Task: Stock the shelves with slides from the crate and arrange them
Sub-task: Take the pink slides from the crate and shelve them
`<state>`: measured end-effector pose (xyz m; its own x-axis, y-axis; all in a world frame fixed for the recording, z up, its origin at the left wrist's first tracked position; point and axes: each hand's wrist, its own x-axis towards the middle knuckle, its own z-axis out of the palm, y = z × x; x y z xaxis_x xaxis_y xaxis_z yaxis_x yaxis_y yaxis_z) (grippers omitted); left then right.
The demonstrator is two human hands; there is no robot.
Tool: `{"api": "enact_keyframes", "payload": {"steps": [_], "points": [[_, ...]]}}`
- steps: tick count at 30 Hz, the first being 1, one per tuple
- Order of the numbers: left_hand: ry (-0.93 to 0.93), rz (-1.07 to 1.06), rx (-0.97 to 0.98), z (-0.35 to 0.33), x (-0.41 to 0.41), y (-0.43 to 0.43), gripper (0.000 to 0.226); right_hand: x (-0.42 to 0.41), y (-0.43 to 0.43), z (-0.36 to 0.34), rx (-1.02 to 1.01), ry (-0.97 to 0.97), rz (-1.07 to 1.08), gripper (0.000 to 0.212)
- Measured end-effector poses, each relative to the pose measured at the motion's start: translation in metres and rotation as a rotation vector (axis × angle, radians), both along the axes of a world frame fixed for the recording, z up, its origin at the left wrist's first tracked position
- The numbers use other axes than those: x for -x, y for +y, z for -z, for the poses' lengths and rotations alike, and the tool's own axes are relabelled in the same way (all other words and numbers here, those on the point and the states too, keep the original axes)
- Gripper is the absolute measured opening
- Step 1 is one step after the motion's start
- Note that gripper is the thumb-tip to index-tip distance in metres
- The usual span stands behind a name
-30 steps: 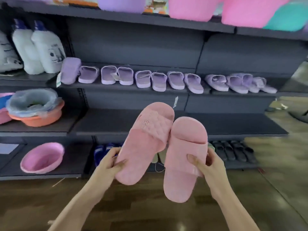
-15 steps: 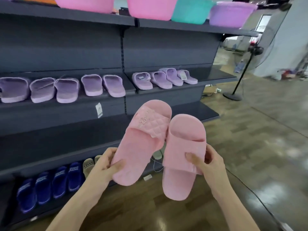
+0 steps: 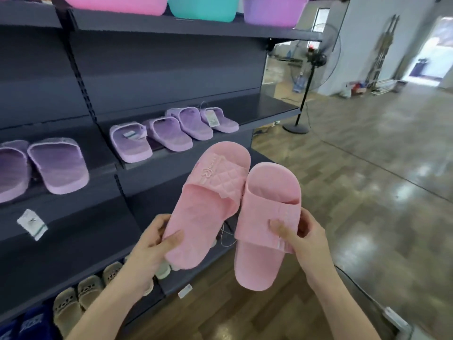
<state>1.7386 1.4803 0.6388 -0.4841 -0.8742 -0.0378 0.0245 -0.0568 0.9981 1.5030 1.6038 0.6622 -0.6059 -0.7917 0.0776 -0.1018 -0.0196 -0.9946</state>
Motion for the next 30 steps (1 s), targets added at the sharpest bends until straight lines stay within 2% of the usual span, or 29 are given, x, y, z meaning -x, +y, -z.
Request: {"api": "enact_keyframes", "payload": {"steps": [3,11,15,21,24,28,30], "points": [[0.016,0.056,-0.002,-0.002,0.04,-0.037,0.054,0.034,-0.028,-0.004,-0.006,0.004,0.047,0.07],[0.031,0.103,-0.044,-0.002,0.135,-0.108,0.063,0.121,-0.084,-0.002,0.002,0.015,0.115,0.063],[0.015,0.097,-0.053,0.0,0.179,-0.129,0.057,0.169,-0.111,0.003,-0.002,0.007,0.109,0.063],[0.022,0.027,-0.052,-0.002,0.264,-0.155,0.082,0.26,-0.156,0.002,0.022,-0.007,0.032,0.063],[0.042,-0.009,-0.072,-0.002,0.315,-0.162,0.086,0.314,-0.177,-0.003,0.047,-0.033,-0.008,0.053],[0.098,-0.079,-0.153,-0.003,0.376,-0.169,0.068,0.377,-0.211,-0.011,0.055,-0.012,-0.057,0.049],[0.121,-0.122,-0.18,-0.003,0.398,-0.175,0.069,0.399,-0.232,-0.012,0.053,-0.007,-0.097,0.055]]}}
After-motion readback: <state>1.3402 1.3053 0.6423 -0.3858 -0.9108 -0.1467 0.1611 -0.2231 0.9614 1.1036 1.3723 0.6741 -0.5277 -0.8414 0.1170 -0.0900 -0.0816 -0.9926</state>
